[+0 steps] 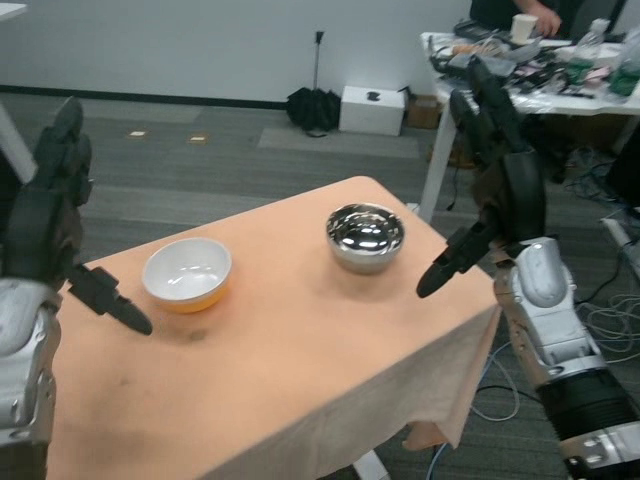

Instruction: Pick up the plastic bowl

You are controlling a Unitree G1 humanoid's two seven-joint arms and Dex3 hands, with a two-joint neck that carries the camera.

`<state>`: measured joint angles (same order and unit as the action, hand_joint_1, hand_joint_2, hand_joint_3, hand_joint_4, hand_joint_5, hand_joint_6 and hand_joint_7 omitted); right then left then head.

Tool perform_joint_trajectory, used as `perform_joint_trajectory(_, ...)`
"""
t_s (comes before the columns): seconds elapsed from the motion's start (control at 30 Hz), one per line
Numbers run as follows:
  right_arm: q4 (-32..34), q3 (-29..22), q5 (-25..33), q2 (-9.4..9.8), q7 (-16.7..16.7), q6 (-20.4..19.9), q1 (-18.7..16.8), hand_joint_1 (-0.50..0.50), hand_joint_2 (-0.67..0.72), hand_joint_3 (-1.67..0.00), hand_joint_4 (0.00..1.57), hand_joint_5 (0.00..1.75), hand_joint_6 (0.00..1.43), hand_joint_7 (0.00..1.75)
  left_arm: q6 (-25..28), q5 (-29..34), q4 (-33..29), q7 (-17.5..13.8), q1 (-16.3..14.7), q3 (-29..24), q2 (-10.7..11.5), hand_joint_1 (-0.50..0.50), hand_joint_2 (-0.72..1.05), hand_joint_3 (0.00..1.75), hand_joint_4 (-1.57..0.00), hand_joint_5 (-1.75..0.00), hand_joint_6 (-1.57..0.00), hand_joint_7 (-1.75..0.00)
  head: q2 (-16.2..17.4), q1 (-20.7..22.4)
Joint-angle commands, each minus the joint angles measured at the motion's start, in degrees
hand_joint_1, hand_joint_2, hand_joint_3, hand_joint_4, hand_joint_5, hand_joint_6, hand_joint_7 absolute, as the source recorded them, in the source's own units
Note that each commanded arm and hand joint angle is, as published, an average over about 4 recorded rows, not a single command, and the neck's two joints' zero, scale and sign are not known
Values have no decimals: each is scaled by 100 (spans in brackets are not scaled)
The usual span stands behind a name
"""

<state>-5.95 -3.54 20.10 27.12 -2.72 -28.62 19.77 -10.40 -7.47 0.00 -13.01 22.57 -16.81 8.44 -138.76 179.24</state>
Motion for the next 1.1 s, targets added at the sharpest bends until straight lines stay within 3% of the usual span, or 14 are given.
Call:
perform_joint_trajectory(0.03, -90, 106, 87, 6, -18, 12, 93, -33, 72, 0, 0, 0, 0, 0, 923, -1049, -624, -734, 226, -75, 272, -48, -70, 9, 0, 0, 0, 0, 107, 516)
perform_joint_trajectory(0.13, -235, 270, 166, 19, -18, -65, 124, -33, 72, 0, 0, 0, 0, 0, 1822, -2105, -1173, -1285, 547, 303, 916, -48, -66, 9, 0, 0, 0, 0, 153, 967)
perform_joint_trajectory(0.23, -345, 376, 218, 21, -18, -135, 132, -34, 72, 0, 0, 0, 0, 0, 2209, -2672, -1336, -1577, 806, 666, 1340, -48, -70, 9, 0, 0, 0, 0, 154, 1188)
perform_joint_trajectory(0.37, -468, 525, 328, 26, -18, -183, 137, -34, 72, 0, 0, 0, 0, 0, 2411, -3138, -1349, -1731, 1157, 1259, 1894, -48, -72, 9, 0, 0, 0, 0, 135, 1400)
perform_joint_trajectory(0.5, -578, 681, 416, 39, -18, -203, 141, -36, 72, 0, 0, 0, 0, 0, 2428, -3252, -1077, -1740, 1573, 2037, 2278, -48, -72, 9, 0, 0, 0, 0, 76, 1452)
perform_joint_trajectory(0.67, -688, 846, 495, 61, -31, -249, 172, -38, 72, 0, 0, 0, 0, 0, 2402, -3230, -409, -1740, 2089, 2968, 2404, -48, -72, 9, 0, 0, 0, 0, 10, 1497)
perform_joint_trajectory(0.87, -815, 1066, 640, 100, -44, -302, 229, -38, 72, 0, 0, 0, 0, 0, 2336, -3165, 787, -1744, 2889, 4445, 2417, -48, -72, 9, 0, 0, 0, 0, -34, 1514)
perform_joint_trajectory(1.1, -888, 1231, 783, 135, -44, -344, 256, -38, 72, 0, 0, 0, 0, 0, 2332, -3083, 1765, -1738, 3548, 5719, 2270, -48, -72, 9, 0, 0, 0, 0, -83, 1461)
